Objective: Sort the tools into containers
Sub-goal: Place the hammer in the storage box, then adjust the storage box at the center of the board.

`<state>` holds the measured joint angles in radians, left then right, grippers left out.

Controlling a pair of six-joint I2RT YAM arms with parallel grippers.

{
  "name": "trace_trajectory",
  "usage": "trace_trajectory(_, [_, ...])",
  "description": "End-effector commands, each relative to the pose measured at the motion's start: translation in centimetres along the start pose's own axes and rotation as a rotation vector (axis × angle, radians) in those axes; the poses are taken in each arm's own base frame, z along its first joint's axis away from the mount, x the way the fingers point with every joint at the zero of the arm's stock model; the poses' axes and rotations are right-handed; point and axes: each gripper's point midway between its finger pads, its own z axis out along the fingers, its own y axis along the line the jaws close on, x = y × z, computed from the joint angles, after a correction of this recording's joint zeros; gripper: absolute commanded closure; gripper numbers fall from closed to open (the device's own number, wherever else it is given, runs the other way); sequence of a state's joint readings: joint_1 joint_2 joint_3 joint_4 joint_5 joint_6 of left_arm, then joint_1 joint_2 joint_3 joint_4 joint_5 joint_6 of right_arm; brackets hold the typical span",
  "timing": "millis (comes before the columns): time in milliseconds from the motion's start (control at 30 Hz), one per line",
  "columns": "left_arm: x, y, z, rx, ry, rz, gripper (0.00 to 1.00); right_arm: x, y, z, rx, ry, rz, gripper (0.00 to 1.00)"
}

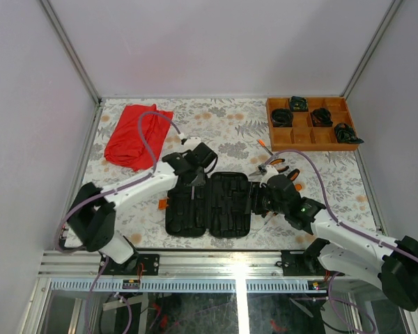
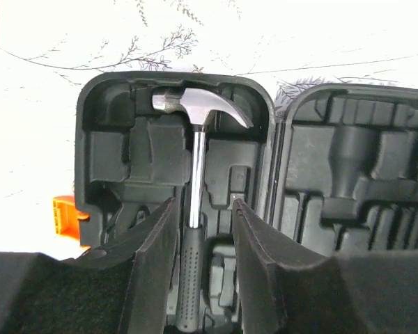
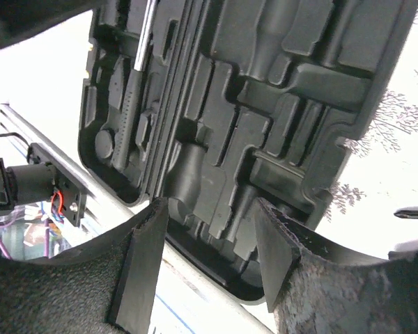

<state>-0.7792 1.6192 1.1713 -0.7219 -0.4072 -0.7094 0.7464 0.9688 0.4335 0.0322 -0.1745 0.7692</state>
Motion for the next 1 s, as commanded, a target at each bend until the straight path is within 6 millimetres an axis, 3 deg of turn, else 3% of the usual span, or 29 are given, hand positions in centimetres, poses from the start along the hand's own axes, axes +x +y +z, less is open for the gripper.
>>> trace_trajectory(0, [-0.5, 1.8, -1.8, 0.031, -0.035, -0.058, 0.64, -2.2, 0.3, -0.4, 0.051, -0.051, -0.073, 0.42])
trace_trajectory(233, [1.0, 6.9, -0.6, 0.025, -0.002, -0.18, 0.62, -2.0, -1.2, 0.8, 0.147, 0.015, -0.111, 0.44])
trace_trajectory(467, [3.0, 9.0, 0.4, 0.013, 0.034, -0.221, 0.59, -1.5, -2.0, 2.6, 0.186, 0.067, -0.106, 0.54])
trace_trajectory(667, [4.4, 9.1, 1.1, 0.026, 0.069, -0.235, 0.56, -1.4, -3.8, 3.7, 0.274, 0.086, -0.119, 0.58])
trace_trajectory(967, [6.5, 6.8, 1.4, 0.171, 0.128, -0.293, 0.56, -2.6, -6.1, 5.0, 0.381, 0.109, -0.152, 0.59])
